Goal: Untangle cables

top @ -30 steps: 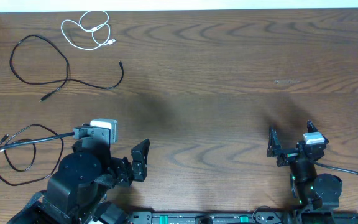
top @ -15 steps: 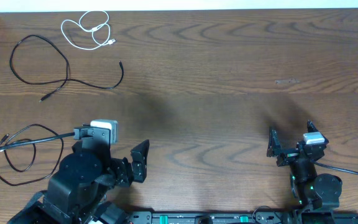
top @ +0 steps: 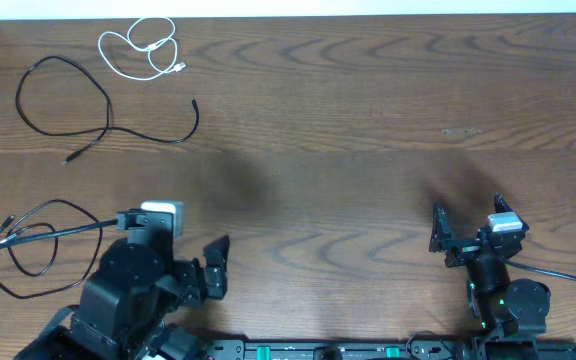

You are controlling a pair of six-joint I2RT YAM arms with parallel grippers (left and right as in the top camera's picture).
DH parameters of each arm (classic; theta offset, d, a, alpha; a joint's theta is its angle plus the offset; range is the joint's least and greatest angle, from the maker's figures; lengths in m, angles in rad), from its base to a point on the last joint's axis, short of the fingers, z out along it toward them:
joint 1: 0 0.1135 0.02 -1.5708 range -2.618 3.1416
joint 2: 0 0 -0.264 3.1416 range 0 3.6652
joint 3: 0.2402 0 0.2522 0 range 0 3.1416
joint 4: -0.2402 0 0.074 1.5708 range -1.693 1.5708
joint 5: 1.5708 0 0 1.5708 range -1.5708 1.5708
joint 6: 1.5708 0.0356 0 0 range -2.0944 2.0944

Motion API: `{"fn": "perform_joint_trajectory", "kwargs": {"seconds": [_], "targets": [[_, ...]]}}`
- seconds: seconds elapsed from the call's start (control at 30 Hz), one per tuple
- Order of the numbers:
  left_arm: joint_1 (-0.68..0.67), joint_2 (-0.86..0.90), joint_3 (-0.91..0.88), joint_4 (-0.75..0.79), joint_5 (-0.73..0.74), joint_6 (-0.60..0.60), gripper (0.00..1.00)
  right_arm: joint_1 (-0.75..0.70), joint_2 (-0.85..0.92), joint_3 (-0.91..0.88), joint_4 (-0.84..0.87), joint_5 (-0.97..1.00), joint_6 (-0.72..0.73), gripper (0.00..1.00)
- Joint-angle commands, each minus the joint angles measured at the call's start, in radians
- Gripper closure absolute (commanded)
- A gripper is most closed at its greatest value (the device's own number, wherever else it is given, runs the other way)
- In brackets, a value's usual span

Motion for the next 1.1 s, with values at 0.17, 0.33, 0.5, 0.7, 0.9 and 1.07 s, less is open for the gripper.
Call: {"fn": "perform_joint_trajectory", "kwargs": {"seconds": [0.17,0.33,0.5,0.7,0.9,1.07], "targets": [[0.224,-0.092,-0.116,0.102,0.245,0.270,0.00,0.004,-0.006,-0.004,-0.002,0.011,-0.011,0.01],[0.310,-0.156,-0.190,0.202,0.335,0.393,0.00,0.004,-0.006,-0.004,-0.002,0.011,-0.011,0.01],[0.373,-0.219,-0.291,0.304,0.341,0.414,0.00,0.004,-0.006,-0.004,-0.002,0.011,-0.011,0.01],[0.448,-0.287,-0.380,0.344,0.354,0.416,0.00,0.004,-0.006,-0.004,-0.002,0.011,-0.011,0.01],[0.537,-0.324,-0.401,0.306,0.359,0.419,0.02,0.004,-0.006,-0.004,-0.002,0.011,-0.011,0.01],[0.542,-0.327,-0.412,0.295,0.359,0.470,0.02,0.004,-0.006,-0.004,-0.002,0.011,-0.012,0.01]]}}
